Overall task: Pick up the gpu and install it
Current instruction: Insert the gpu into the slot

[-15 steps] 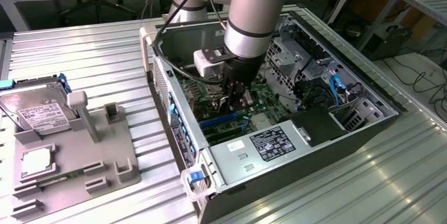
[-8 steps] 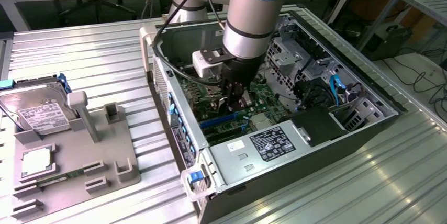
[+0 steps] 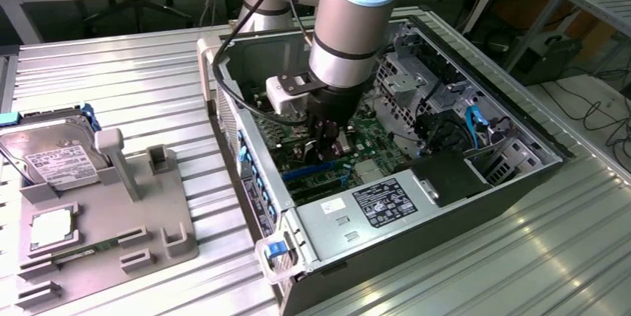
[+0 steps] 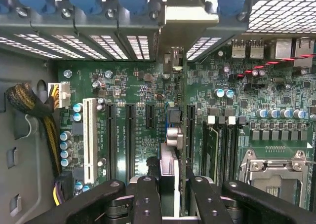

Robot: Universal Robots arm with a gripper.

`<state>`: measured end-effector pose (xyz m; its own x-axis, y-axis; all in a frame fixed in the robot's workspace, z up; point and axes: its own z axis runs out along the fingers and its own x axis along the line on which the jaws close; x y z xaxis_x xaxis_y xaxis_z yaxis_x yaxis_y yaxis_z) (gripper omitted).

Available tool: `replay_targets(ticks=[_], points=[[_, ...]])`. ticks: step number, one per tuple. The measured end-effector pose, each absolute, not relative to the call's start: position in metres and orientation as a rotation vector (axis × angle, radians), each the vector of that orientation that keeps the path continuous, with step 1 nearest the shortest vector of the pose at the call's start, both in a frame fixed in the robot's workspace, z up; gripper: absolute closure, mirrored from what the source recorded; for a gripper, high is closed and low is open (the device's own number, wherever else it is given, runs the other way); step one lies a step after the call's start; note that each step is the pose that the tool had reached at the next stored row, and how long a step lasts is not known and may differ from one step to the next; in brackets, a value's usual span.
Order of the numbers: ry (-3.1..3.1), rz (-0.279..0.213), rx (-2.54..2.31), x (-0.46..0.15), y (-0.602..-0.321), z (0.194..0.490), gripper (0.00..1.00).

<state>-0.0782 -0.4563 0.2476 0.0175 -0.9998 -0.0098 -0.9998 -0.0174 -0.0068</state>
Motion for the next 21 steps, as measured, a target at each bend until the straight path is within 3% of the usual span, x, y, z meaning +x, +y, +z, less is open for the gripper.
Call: replay_targets(ticks=[21], points=[[2.195,0.005,-2.233,-0.0810,-0.4563,0.2407,0.72]])
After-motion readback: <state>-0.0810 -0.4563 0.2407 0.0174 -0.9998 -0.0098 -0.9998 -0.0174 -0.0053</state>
